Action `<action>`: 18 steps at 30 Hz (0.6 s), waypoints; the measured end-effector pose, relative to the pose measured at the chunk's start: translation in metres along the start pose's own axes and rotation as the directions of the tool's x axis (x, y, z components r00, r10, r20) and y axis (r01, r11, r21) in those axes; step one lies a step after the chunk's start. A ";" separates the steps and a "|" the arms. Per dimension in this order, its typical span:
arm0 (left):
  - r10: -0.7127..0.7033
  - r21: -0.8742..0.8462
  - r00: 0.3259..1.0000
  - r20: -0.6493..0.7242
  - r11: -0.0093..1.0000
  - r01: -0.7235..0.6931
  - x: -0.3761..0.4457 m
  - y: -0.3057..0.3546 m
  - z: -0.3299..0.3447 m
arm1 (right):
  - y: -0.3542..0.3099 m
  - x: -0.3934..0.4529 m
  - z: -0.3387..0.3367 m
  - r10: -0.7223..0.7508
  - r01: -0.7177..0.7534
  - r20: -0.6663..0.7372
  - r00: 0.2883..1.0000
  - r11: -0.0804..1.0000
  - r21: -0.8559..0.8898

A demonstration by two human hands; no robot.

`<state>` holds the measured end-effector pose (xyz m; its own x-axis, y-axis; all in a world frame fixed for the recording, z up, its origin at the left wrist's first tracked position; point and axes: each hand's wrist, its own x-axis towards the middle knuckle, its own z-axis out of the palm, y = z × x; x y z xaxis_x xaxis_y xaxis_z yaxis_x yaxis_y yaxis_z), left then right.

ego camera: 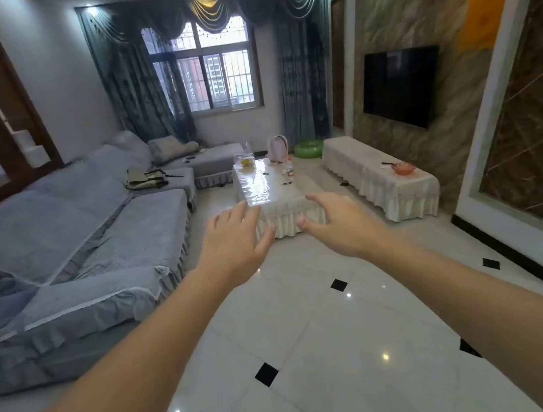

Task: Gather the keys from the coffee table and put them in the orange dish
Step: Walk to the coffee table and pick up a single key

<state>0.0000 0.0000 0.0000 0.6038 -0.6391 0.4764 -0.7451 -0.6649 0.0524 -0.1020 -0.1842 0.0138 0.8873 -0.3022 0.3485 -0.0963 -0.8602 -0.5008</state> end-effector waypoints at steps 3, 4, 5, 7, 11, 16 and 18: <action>-0.016 0.021 1.000 -0.024 1.000 0.016 0.009 -0.004 0.013 | 0.009 0.015 0.006 0.005 -0.005 0.016 1.000 1.000 -0.011; -0.018 0.030 1.000 -0.016 0.999 0.018 0.013 -0.007 0.019 | 0.011 0.020 0.008 0.005 -0.005 0.030 1.000 1.000 -0.012; -0.024 0.028 1.000 -0.010 0.999 0.024 0.018 -0.011 0.025 | 0.014 0.029 0.013 0.004 -0.004 0.037 0.999 1.000 -0.007; -0.033 0.016 0.999 -0.003 0.999 0.033 0.030 -0.022 0.038 | 0.019 0.046 0.023 0.001 -0.001 0.042 0.999 1.000 0.000; -0.057 0.005 0.998 0.010 0.998 0.057 0.060 -0.051 0.068 | 0.025 0.091 0.047 -0.004 0.004 0.038 0.999 1.000 -0.014; -0.063 -0.042 0.998 0.019 0.997 0.063 0.111 -0.100 0.105 | 0.029 0.157 0.083 0.014 -0.013 0.036 0.999 0.999 -0.044; -0.064 -0.058 0.998 0.024 0.996 0.066 0.132 -0.116 0.117 | 0.031 0.182 0.094 0.041 -0.039 0.040 0.998 0.998 -0.054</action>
<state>0.1993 -0.0521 -0.0455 0.6571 -0.6039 0.4511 -0.7190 -0.6818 0.1346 0.0992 -0.2269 -0.0127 0.9001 -0.3202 0.2954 -0.1547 -0.8688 -0.4703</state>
